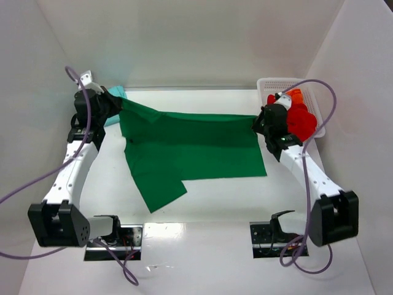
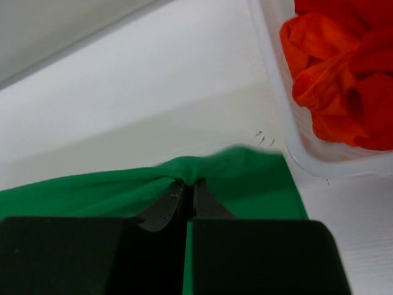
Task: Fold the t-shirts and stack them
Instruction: Flatten out the tshirt, then grap the side of the flattened tshirt furthest away from the robot with both arms
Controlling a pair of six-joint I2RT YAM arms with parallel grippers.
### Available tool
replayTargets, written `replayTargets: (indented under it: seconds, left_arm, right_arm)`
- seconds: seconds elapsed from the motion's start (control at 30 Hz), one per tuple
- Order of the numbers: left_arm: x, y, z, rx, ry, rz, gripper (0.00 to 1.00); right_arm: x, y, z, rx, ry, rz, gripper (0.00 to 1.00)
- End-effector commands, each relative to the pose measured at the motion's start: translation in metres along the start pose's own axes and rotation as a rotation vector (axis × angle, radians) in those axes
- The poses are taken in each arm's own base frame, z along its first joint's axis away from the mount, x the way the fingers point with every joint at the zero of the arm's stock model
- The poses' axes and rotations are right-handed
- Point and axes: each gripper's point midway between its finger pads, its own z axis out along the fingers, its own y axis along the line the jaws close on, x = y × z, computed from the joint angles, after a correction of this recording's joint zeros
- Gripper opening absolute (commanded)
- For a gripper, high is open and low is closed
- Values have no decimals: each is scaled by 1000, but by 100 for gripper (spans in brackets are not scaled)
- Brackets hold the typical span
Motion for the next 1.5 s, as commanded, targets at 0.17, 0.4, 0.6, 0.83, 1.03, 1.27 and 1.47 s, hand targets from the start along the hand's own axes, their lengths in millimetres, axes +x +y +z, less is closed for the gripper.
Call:
replayTargets:
  seconds: [0.17,0.4,0.6,0.83,1.03,1.27,1.47]
  left_arm:
    - [15,25,75,-54,-15,31,0]
    - [22,27,141,-45,14,30,0]
    - [16,27,191,-29,17,37,0]
    - [20,31,230,-11,41,45,0]
    - [26,33,248,2,63,62,0]
    - [32,36,250,-6,81,80,0]
    - [31,31,242,10,94,74,0]
  right_arm:
    - [18,4,81,39,11,26,0]
    - [2,17,139,84,-4,-29,0]
    - [-15,21,194,123,-14,-55,0]
    - [-22,5,240,174,-8,-73,0]
    - [-28,-5,259,199,-16,-102,0]
    - [-23,-8,271,185,16,-143,0]
    - [-26,-5,262,171,23,-143,0]
